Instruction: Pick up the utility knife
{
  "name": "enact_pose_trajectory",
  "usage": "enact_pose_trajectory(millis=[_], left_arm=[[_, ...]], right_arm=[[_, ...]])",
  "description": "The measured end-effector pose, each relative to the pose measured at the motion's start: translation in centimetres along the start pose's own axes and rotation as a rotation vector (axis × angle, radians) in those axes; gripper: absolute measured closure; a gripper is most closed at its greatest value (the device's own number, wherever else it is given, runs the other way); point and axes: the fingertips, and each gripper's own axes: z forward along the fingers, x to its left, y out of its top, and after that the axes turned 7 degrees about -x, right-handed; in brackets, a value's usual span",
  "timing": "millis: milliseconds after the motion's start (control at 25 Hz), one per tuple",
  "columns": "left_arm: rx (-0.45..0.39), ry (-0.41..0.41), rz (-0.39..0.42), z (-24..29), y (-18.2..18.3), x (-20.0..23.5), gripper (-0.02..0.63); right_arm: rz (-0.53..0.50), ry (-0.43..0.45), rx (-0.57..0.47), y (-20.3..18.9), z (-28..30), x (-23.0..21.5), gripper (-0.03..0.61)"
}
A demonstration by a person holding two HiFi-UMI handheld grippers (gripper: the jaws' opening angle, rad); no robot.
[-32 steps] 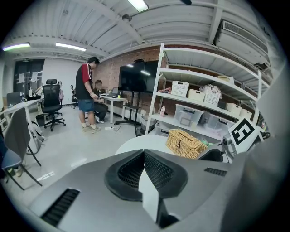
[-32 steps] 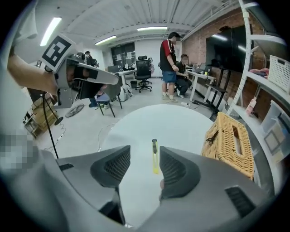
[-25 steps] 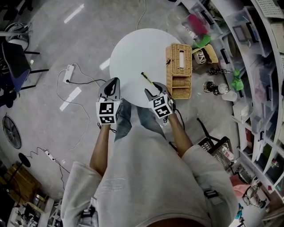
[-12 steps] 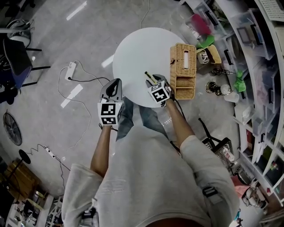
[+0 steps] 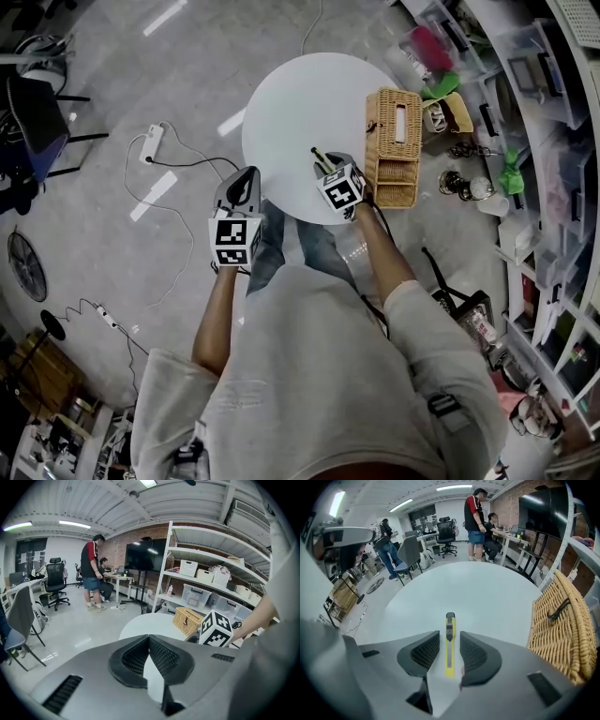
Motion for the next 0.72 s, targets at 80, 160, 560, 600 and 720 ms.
enact_pose_trajectory(millis=[80, 160, 560, 600, 720], left_arm=[[0.001, -0.003, 0.000, 0.03, -0.05, -0.13, 0.593], [0.003, -0.005, 0.001, 0.01, -0.09, -0.22, 0.592], [0.006, -0.003, 0.000, -0.27, -0.35, -0.04, 0.592], [0.005, -0.003, 0.001, -0.28, -0.31, 0.02, 0.594], [-0.003, -0.007, 0.005, -0.29, -0.20, 0.22, 0.592]], right_arm=[[0.008, -0.003, -0.002, 0.01, -0.04, -0.09, 0.441], [0.012, -0.005, -0.001, 0.04, -0.11, -0.14, 0.459], [0.048, -0.012, -0.011, 0.15, -0.14, -0.26, 0.503], [0.057, -0.013, -0.017, 0.21, -0.20, -0.27, 0.503], [0.076, -0.027, -0.045, 0.61, -0.49, -0.14, 0.503]])
